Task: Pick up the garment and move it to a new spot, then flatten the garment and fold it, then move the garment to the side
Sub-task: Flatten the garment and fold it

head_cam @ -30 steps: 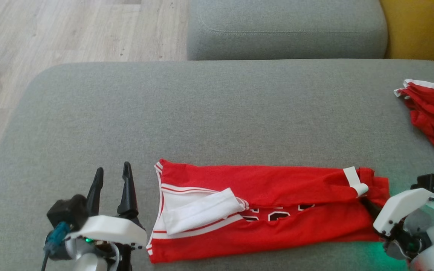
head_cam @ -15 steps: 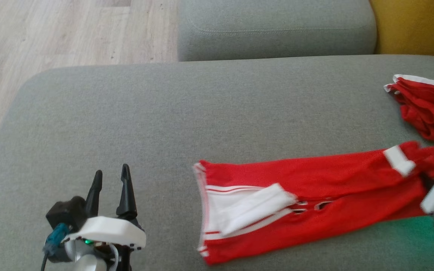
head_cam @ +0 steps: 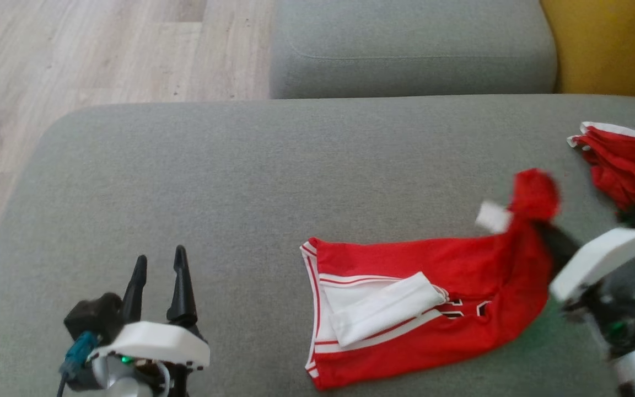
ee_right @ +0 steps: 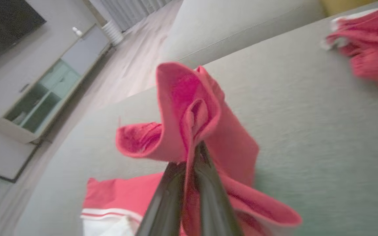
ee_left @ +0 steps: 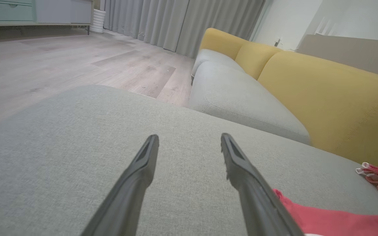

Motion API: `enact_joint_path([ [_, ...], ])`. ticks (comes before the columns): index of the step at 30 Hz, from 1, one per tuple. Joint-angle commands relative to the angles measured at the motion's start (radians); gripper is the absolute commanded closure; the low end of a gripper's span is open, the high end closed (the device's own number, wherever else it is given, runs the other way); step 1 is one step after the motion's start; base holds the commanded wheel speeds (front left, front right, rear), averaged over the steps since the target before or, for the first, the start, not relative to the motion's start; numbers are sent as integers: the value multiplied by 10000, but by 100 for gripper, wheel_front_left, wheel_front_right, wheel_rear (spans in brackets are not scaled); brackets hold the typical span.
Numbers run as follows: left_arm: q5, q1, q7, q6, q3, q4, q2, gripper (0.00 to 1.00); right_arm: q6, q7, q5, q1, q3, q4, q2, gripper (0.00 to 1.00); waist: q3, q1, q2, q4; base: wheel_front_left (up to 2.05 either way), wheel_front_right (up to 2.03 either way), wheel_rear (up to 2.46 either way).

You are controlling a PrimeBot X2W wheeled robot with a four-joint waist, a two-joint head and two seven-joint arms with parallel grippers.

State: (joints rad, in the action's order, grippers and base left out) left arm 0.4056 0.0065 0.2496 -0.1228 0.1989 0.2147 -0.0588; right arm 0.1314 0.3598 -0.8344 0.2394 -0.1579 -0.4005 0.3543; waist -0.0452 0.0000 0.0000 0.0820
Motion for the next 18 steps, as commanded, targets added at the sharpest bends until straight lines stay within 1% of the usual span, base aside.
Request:
enact_joint_path([
  [1, -162, -257, 122, 41, -436, -303, 1, 0, -7, 190, -228, 10, -194, 807, -243, 100, -14, 0, 0, 143, 0, 0, 0],
  [3, -189, -264, 122, 87, -436, -290, 12, 0, -7, 493, -535, -237, -258, 1349, -840, 100, -11, 0, 0, 315, 0, 0, 0],
  [6, -232, -327, 122, 147, -363, -247, 29, 0, -7, 720, -649, -466, -373, 1622, -1662, 100, 22, 0, 0, 671, 0, 0, 0],
  [10, -239, -398, 122, 166, -257, -157, 49, 0, -7, 577, -60, -581, -657, 1415, -2386, 100, 60, 0, 0, 1270, 0, 0, 0],
  [14, -229, -435, 122, 178, -185, -18, 60, 0, -7, 481, 80, -679, -946, 945, -2788, 100, 91, 0, 0, 1817, 0, 0, 0],
  [18, -234, -456, 122, 184, -218, 71, 65, 0, -7, 384, 76, -672, -1097, 317, -2959, 100, 117, 0, 0, 2162, 0, 0, 0],
])
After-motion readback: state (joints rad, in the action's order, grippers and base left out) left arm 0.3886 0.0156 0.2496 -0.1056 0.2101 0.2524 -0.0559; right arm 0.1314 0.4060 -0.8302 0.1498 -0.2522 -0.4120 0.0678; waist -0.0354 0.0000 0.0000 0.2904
